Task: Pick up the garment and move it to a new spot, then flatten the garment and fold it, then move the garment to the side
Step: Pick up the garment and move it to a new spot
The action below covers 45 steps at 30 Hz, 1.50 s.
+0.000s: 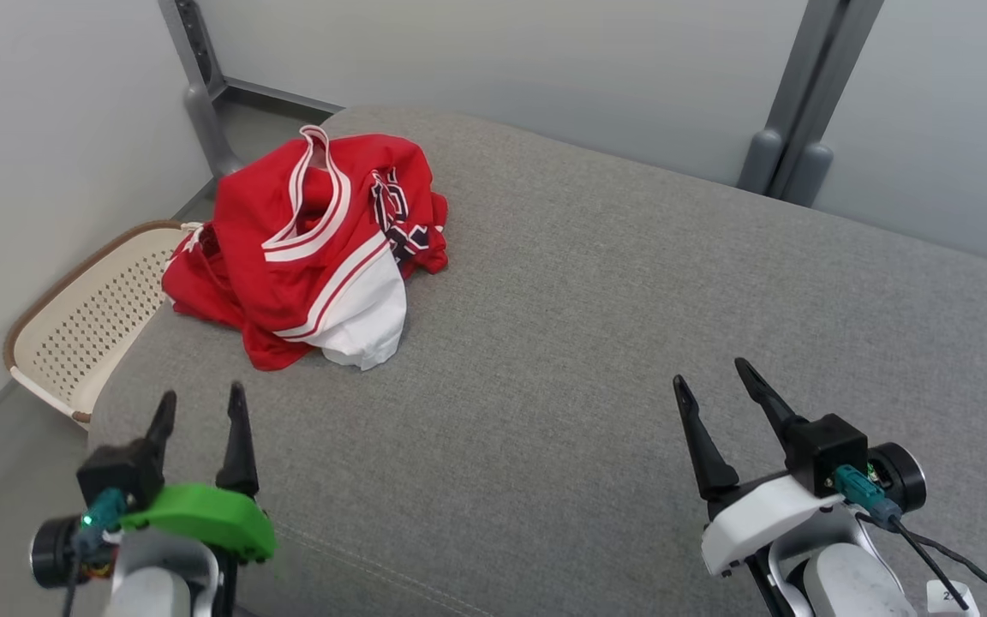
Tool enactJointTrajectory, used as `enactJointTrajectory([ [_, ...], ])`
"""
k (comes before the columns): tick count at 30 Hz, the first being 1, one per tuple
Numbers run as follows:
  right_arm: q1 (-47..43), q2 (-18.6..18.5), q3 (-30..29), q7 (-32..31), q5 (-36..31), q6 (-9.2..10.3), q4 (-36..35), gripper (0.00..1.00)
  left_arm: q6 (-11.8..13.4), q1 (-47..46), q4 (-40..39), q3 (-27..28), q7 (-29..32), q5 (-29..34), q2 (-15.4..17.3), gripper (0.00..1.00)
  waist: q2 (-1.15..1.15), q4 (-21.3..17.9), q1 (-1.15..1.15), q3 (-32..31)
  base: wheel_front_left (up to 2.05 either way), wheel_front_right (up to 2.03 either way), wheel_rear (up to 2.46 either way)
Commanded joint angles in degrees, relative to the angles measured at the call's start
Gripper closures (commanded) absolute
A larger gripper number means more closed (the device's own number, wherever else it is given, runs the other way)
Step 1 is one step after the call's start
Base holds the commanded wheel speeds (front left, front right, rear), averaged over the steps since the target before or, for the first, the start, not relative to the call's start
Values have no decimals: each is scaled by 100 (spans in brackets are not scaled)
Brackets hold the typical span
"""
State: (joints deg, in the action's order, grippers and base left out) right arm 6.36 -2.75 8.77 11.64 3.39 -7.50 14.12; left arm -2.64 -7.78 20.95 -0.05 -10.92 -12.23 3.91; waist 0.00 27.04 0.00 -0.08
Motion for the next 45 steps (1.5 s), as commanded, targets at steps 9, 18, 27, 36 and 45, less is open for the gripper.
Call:
enactJointTrajectory([
  [9, 323, -24, 186, -299, -324, 2, -317, 0, -197, -1904, 1208, 356, 1175, -741, 380, 0, 0, -723, 0, 724, 0, 0, 0],
  [18, 610, -23, 495, -511, -505, 4, -622, 0, -291, -2717, 2119, 733, 1863, -1234, 918, 0, 0, -1584, 0, 1420, 0, 0, 0],
  [27, 603, -21, 437, -563, -631, 4, -814, 0, -1, -2929, 2627, 946, 2087, -1381, 1266, 0, 0, -1982, 0, 1831, 0, 0, 0],
  [36, 546, -20, 397, -515, -544, 4, -760, 0, 119, -2892, 2820, 886, 1863, -1279, 1367, 100, 0, -1956, 0, 1623, 0, 0, 0],
  [45, 413, -21, 463, -224, -139, 4, -401, 0, 78, -3221, 1926, 599, 1217, -949, 1569, 100, 0, -1842, 0, 798, 0, 0, 0],
])
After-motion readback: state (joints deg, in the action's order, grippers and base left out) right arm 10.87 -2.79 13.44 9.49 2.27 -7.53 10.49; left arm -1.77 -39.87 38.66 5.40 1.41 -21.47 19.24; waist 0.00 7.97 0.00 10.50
